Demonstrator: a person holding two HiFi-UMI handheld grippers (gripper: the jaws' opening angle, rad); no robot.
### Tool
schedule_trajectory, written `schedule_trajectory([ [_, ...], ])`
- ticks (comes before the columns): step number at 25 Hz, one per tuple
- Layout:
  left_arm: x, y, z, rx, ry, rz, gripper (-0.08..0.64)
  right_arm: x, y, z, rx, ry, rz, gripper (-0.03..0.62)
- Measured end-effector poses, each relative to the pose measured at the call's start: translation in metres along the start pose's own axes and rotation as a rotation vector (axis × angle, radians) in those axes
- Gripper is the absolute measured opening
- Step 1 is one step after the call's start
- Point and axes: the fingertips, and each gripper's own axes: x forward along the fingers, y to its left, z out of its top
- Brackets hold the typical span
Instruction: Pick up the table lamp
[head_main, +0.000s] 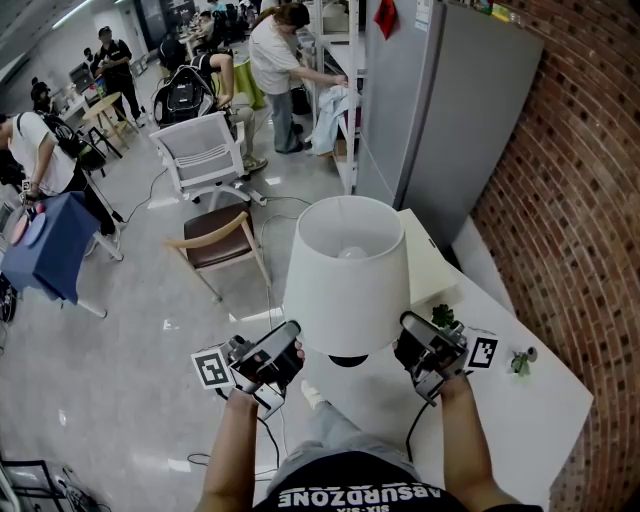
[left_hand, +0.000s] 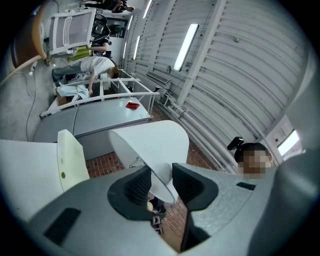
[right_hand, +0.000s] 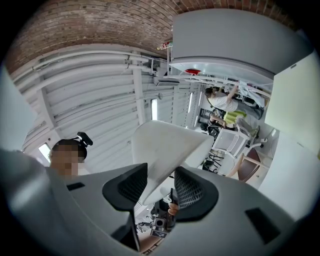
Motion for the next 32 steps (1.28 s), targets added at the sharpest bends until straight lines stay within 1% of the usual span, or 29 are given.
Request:
schedule_trajectory([
  [10, 0.001, -0.01, 0.004, 0.023, 0.004, -0.022, 0.132, 0.005, 0.009, 0.003, -0.035, -0.007, 0.006, 0.164],
  [14, 0.001, -0.012, 0.007, 0.043, 0.005, -0.05, 0.132, 0.007, 0.011, 0.005, -0.041, -0.014, 0.011, 0.164],
  [18, 0.003, -0.015, 0.007, 0.052, 0.01, -0.054, 0.132, 0.005, 0.01, 0.004, -0.047, -0.004, 0.007, 0.163],
  [22, 0.002, -0.014, 0.009, 0.06, 0.019, -0.028, 0.132, 0.009, 0.014, 0.005, -0.054, -0.005, 0.011, 0.163],
  [26, 0.005, -0.021, 0.011, 0.064, 0.013, -0.046, 0.132, 0.011, 0.017, 0.005, -0.056, -0.007, 0.023, 0.163],
  [32, 0.006, -0.027, 0.014, 0.086, 0.02, -0.05, 0.132, 0.015, 0.022, 0.007, -0.062, -0.014, 0.037, 0.161],
])
